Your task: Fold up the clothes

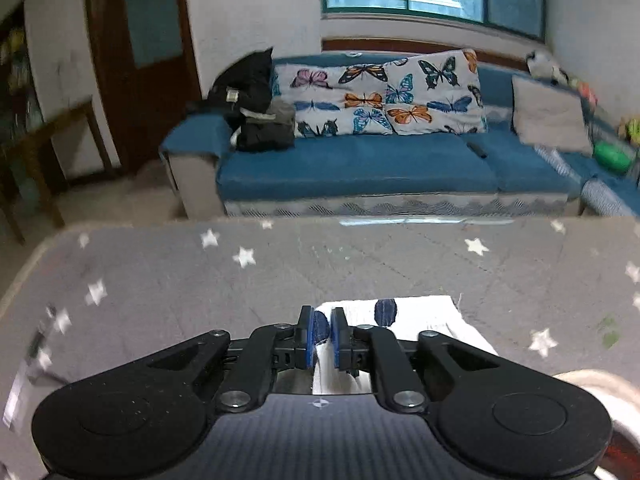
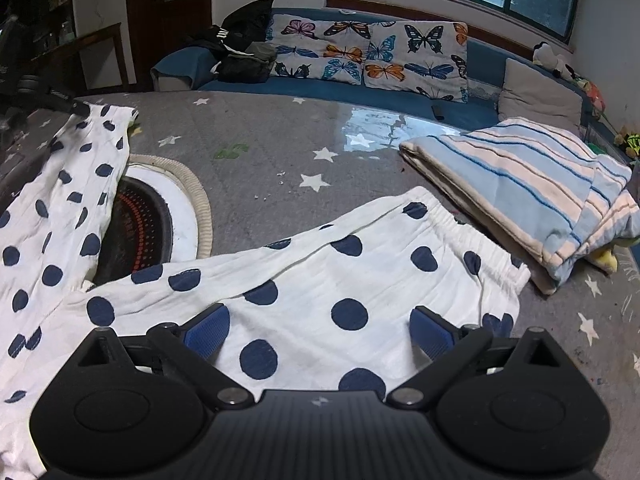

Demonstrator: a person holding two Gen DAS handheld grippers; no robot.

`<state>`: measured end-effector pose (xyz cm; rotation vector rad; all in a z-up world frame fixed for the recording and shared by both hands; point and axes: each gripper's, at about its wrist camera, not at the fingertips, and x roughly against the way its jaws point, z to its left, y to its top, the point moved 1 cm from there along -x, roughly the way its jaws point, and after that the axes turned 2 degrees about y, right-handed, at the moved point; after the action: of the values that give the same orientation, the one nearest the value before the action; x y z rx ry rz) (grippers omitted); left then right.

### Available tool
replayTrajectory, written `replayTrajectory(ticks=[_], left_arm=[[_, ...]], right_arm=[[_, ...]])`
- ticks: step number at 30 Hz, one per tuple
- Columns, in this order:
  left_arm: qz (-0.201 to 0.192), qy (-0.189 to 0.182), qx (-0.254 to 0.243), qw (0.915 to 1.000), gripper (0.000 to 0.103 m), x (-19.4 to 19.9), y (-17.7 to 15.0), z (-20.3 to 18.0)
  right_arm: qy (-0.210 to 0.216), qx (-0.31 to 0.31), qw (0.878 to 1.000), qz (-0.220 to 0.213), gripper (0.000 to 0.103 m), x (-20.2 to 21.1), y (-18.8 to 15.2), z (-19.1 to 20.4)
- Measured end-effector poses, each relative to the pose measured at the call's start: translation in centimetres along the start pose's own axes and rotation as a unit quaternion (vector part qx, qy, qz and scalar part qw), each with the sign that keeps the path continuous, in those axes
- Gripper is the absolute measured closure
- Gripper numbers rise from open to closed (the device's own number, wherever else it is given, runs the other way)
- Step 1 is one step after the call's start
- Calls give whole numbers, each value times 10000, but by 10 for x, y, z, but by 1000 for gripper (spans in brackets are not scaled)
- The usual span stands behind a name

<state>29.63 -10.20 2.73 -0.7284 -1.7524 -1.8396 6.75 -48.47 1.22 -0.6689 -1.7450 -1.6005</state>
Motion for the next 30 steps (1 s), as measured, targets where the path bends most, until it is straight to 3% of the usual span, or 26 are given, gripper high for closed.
replayTrajectory(ticks=[4, 6, 11, 17, 24, 30], left_arm=[[155, -148, 77, 9997, 83, 22, -14, 7], [172, -254, -32, 9995, 69, 41, -26, 6], [349, -602, -196, 9974, 64, 93, -72, 6], [597, -1040, -315, 9923, 64, 156, -131, 4], [696, -1361, -192, 9881, 64, 214, -189, 12], [579, -1564, -75, 9860, 64, 244, -218, 13]], right_arm=[[-69, 96, 9999, -44, 6, 10, 1, 5], [-99, 154, 9998, -73, 6, 16, 2, 8], [29, 308, 9994, -152, 6, 40, 0, 22], [318, 360, 9987, -175, 6, 79, -19, 37], [649, 317, 9974, -32, 14, 127, -60, 54], [1104, 224, 9936, 124, 22, 158, -104, 78]])
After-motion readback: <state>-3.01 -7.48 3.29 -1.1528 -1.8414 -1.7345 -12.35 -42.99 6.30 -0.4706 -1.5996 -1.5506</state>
